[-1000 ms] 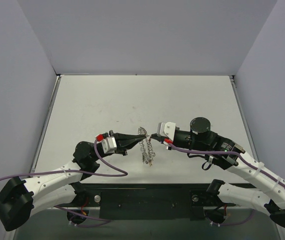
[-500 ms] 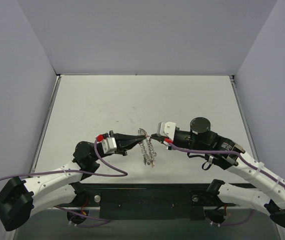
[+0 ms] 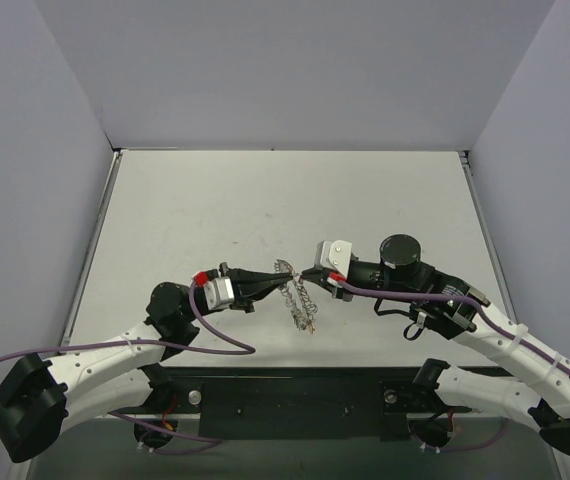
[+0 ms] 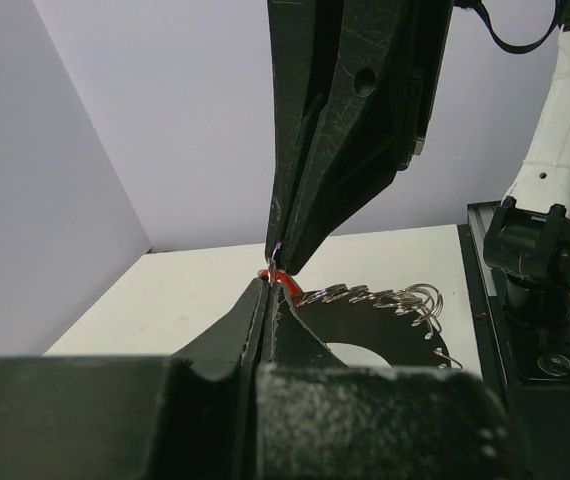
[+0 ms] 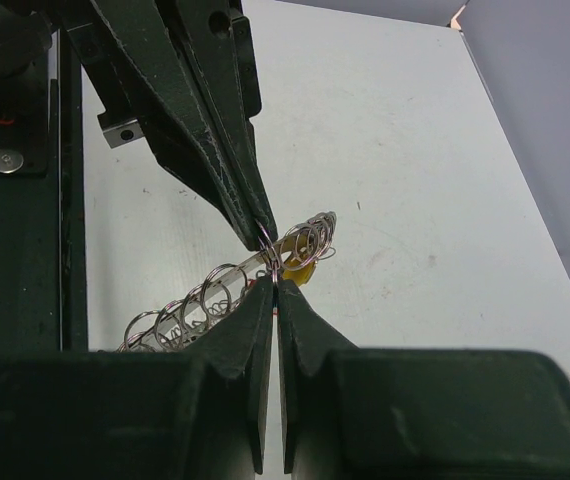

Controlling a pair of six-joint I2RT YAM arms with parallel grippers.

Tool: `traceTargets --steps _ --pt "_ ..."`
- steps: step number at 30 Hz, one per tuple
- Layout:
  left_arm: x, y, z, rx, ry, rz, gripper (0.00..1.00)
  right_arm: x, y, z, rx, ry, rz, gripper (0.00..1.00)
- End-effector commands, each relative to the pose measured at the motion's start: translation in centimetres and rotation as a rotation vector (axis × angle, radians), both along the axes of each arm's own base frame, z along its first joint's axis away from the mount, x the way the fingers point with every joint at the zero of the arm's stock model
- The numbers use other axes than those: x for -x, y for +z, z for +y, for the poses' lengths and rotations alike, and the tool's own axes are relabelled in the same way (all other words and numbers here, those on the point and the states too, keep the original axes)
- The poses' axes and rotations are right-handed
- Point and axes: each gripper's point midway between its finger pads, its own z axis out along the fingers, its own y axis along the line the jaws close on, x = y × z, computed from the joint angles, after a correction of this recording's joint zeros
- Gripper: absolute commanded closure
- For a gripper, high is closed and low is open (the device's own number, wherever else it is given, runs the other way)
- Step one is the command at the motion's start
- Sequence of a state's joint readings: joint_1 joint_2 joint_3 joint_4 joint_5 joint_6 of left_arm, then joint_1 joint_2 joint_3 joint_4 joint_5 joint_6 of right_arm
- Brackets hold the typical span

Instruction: Put the keys on the keyring

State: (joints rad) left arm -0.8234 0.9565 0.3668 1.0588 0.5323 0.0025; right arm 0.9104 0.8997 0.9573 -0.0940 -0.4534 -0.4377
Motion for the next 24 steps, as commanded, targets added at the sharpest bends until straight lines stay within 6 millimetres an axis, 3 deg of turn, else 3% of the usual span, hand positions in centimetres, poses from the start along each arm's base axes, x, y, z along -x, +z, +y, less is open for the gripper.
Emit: traceTargets --steps 1,24 --pt "0.9 2.8 0.1 0.048 -0.025 -0.099 1.0 0.1 2.1 0.9 -0.077 0.022 -0.018 1.0" --pt "0.5 1.3 -0.9 -0.056 -0.029 -0.082 1.0 0.6 2.2 0.9 -0.043 0.059 -0.019 1.0"
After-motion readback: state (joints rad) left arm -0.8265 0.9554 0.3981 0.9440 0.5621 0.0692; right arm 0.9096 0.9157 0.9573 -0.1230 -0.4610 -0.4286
